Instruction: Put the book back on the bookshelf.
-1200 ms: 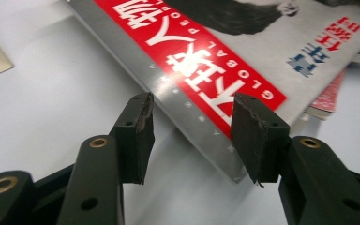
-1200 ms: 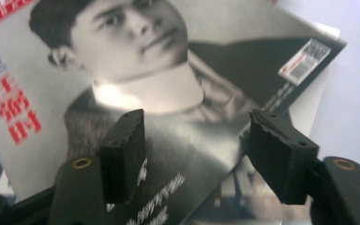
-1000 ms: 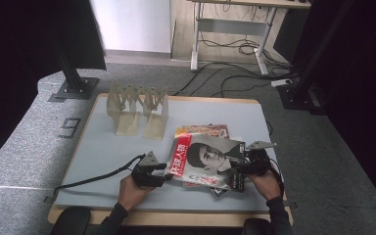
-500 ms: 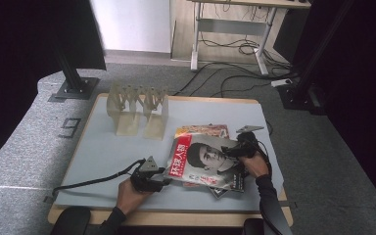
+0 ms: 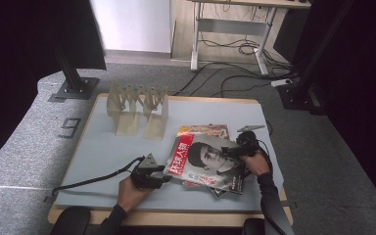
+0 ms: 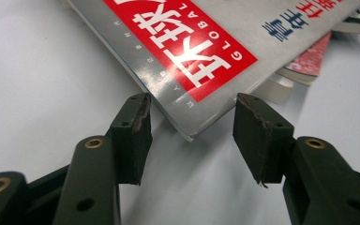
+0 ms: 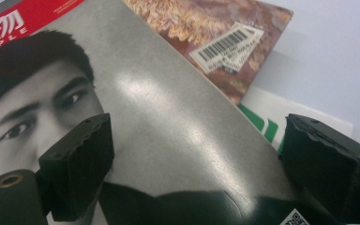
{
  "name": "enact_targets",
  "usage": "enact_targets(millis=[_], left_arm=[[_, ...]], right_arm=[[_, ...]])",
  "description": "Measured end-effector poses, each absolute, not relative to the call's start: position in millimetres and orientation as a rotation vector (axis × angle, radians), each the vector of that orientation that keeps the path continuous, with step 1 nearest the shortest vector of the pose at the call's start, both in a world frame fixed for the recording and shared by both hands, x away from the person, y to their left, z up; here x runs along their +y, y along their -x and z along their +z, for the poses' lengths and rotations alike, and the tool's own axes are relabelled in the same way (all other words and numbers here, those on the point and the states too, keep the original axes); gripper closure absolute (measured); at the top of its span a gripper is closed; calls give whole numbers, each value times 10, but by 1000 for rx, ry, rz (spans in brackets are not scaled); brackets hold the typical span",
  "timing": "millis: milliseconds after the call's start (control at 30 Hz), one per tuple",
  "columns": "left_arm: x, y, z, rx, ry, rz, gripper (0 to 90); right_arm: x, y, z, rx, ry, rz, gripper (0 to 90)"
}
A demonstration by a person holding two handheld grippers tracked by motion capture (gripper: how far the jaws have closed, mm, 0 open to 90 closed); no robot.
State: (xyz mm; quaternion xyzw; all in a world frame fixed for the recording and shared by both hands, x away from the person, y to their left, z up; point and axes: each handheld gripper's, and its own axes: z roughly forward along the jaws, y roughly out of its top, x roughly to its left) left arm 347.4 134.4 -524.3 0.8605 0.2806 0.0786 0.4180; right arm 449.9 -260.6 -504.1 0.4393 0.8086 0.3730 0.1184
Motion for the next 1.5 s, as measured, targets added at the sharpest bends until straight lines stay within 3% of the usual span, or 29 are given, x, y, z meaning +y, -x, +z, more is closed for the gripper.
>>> enact_targets(millis=[767,1167,1500], left_arm=[[1401,-3970,-5153,830,-2080,199,501],[1420,-3767,-5174,789,-2201,268,411],[1322,-3661,-5265,773,-2154,114,465]], right_arm=[[-2773,-3975,-5024,2345,-1280,1051,103],[-2778,-3690,-5025,2354,-1253,1052,105],[-2763,-3585,-5033,2335,-1264,1055,104]])
